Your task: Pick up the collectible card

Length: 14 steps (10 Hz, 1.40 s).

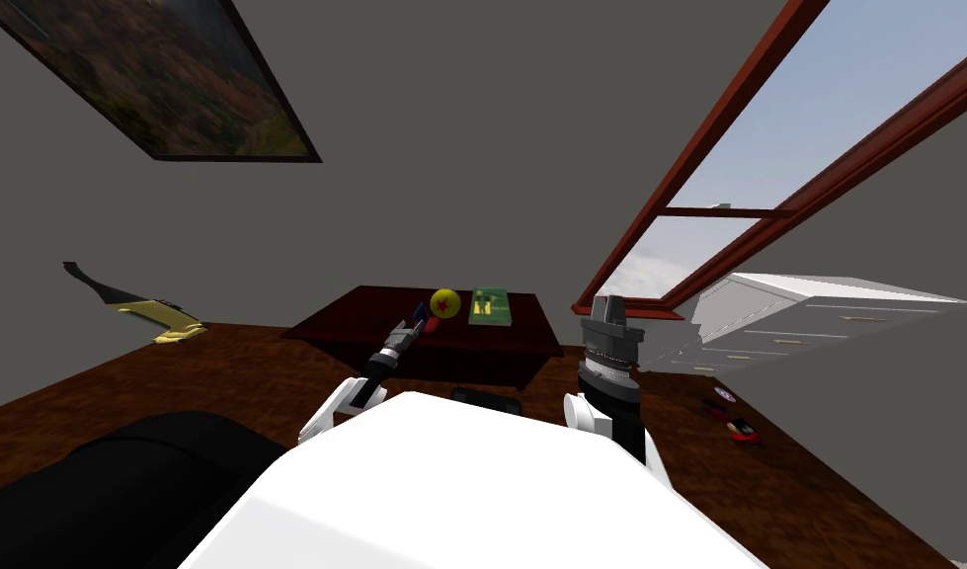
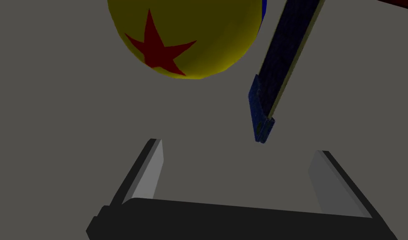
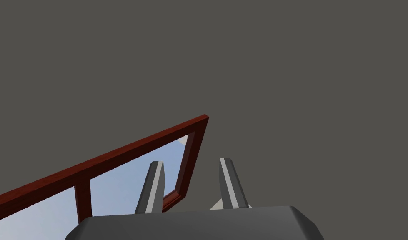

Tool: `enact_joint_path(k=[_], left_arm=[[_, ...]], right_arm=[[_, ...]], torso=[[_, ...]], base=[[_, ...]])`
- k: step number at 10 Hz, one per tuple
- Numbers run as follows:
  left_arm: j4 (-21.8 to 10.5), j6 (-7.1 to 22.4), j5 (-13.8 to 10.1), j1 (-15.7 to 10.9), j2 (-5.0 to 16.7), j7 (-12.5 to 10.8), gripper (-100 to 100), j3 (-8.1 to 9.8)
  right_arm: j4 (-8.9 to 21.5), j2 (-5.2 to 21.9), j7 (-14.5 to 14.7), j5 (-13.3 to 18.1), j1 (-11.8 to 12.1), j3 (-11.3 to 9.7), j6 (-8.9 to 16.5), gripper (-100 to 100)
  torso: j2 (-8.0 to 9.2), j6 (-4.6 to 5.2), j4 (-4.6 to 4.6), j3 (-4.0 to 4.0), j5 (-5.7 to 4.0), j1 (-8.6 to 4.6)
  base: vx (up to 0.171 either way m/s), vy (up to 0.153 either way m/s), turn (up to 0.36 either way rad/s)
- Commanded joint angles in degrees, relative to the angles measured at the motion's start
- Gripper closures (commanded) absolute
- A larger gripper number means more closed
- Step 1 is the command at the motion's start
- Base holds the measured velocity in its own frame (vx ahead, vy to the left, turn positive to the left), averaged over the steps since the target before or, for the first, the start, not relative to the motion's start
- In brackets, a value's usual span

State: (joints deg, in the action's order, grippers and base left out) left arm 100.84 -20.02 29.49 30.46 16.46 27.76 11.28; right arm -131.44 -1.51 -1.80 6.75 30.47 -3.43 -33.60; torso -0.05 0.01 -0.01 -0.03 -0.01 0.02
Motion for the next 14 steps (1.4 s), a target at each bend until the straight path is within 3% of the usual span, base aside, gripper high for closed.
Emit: enact_joint_path(k=[1, 5, 6, 7, 8, 12, 14], left_arm=[[-1.23, 0.64, 0.89, 0.07, 0.21, 1.99, -100, 0.44], [-5.16, 1.61, 2.84, -0.27, 1.21, 6.27, -100, 1.91], [-4.76, 1.12, 2.51, -0.2, 0.91, 5.59, -100, 1.78], [-4.91, 1.15, 2.57, -0.22, 0.93, 5.86, 0, 1.84], [-6.55, 1.72, 2.22, -1.7, 1.41, 5.64, -100, 2.92], [-13.2, 4.02, 0.84, -7.63, 3.32, 4.88, -100, 7.3], [-12.25, 4.09, 0.82, -6.86, 3.4, 4.67, -100, 7.05]], right_arm=[[0.0, 0.0, 0.0, 0.0, 0.0, 0.0, 0.0, 0], [0.0, 0.0, 0.0, 0.0, 0.0, 0.0, 0.0, 0], [0.0, 0.0, 0.0, 0.0, 0.0, 0.0, 0.0, 0], [0.0, 0.0, 0.0, 0.0, 0.0, 0.0, 0.0, 0], [0.0, 0.0, 0.0, 0.0, 0.0, 0.0, 0.0, 0], [0.0, -0.01, 0.0, 0.0, -0.02, -0.01, 0.0, 0], [0.0, 0.0, 0.0, 0.0, -0.01, 0.0, 0.0, 0]], torso=[[0.0, 0.0, 0.0, 0.0, 0.0, 0.0], [0.01, 0.0, 0.0, 0.0, 0.0, 0.0], [0.0, 0.0, 0.0, 0.0, 0.0, -0.01], [0.01, 0.01, 0.0, 0.01, 0.0, 0.0], [0.02, 0.01, 0.01, 0.01, 0.0, 0.0], [0.42, 0.03, 0.09, 0.24, -0.03, -0.14], [0.33, 0.0, 0.08, 0.2, -0.03, -0.1]], base=[[0.008, -0.011, 0.031], [0.006, -0.008, 0.022], [0.0, 0.0, 0.0], [0.0, 0.0, 0.0], [-0.039, -0.012, -0.181], [-0.105, -0.037, -0.262], [-0.045, -0.022, -0.056]])
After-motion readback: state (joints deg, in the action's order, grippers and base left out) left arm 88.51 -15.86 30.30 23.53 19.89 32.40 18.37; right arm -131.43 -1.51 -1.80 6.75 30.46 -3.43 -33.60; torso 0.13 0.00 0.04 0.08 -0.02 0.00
